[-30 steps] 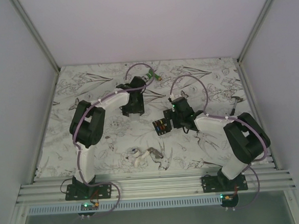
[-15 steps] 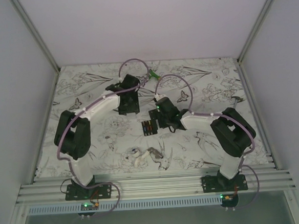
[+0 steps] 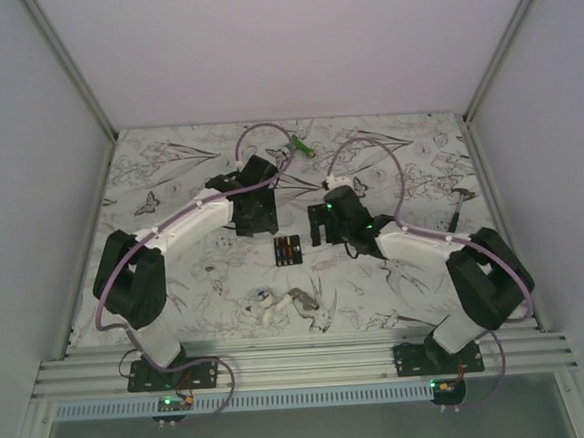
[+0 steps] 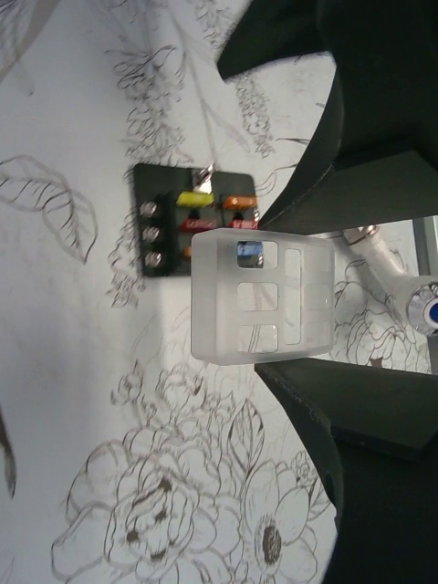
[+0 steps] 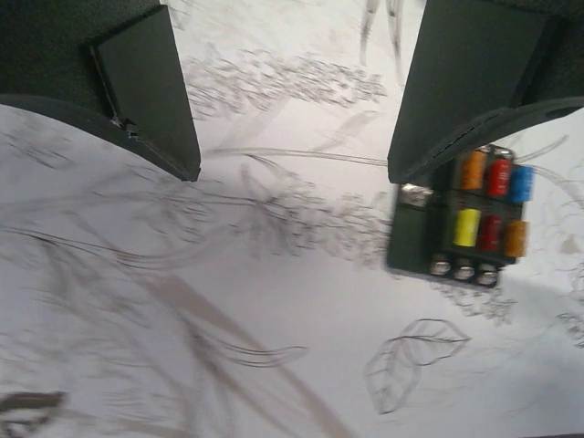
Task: Snap on the fuse box
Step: Close the fuse box cover on the fuse box base.
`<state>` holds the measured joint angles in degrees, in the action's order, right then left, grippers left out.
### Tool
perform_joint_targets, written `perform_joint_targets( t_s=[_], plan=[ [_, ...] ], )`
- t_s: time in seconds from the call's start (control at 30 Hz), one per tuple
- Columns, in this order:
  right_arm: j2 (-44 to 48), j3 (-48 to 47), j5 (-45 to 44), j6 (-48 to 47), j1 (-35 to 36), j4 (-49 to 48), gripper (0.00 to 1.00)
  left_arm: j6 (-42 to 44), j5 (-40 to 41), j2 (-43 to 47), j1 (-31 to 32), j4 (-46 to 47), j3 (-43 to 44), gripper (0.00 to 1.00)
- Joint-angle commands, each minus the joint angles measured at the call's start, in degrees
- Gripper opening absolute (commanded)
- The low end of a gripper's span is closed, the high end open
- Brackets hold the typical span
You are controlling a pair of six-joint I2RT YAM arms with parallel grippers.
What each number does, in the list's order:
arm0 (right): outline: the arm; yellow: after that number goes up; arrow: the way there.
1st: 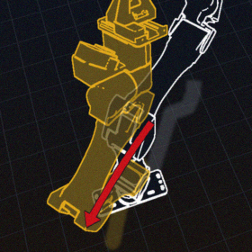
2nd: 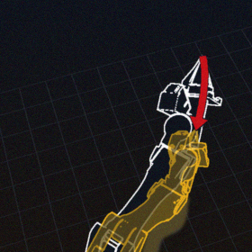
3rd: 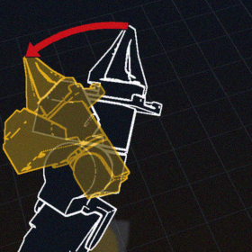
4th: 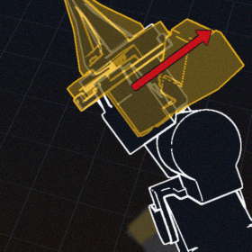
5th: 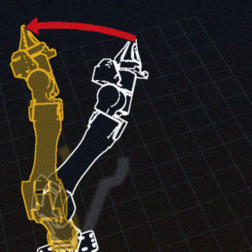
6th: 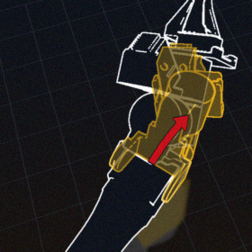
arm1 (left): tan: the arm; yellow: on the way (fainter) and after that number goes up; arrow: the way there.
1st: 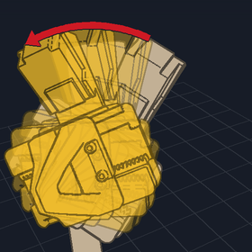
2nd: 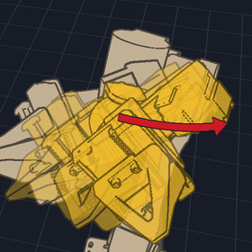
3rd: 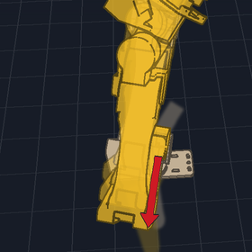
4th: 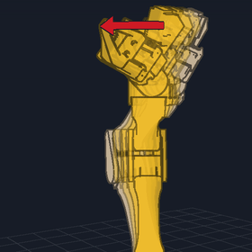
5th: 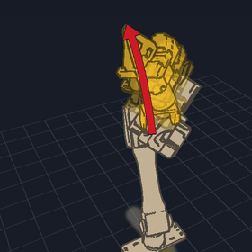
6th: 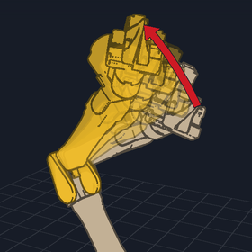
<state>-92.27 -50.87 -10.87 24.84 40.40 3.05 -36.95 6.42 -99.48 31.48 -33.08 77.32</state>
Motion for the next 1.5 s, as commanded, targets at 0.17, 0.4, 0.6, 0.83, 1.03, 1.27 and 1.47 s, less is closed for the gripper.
perform_joint_targets(
  t_s=[0.17,0.4,0.6,0.83,1.03,1.27,1.47],
  plan=[
    [11.1,8.8,-4.1,-2.3,-6.8,-0.4,0.95,-4.5,3.2,-4.1,6.2,-3.5,3.7,0.40],
    [12.1,10.4,-3.8,-2.7,-8.1,-1.2,0.98,-6.8,4.8,-8.2,8.9,-3.8,6.1,0.40],
    [11.6,10.3,-3.5,-2.9,-8.2,-1.4,1.00,-7.7,5.3,-10.6,9.3,-4.0,6.7,0.42],
    [10.3,9.8,-2.7,-3.0,-8.2,-1.4,1.00,-9.1,5.3,-12.0,9.6,-4.0,7.3,0.45],
    [9.3,9.3,-2.0,-3.0,-8.2,-1.5,0.99,-10.2,4.9,-13.2,9.7,-4.1,7.3,0.47],
    [9.5,9.5,-1.2,-3.3,-8.2,-1.8,1.00,-10.1,4.0,-14.6,9.7,-4.0,7.6,0.51],
    [9.8,9.6,0.1,-3.5,-8.2,-2.4,1.00,-10.2,4.0,-14.4,9.8,-4.0,7.4,0.58]
  ],
)
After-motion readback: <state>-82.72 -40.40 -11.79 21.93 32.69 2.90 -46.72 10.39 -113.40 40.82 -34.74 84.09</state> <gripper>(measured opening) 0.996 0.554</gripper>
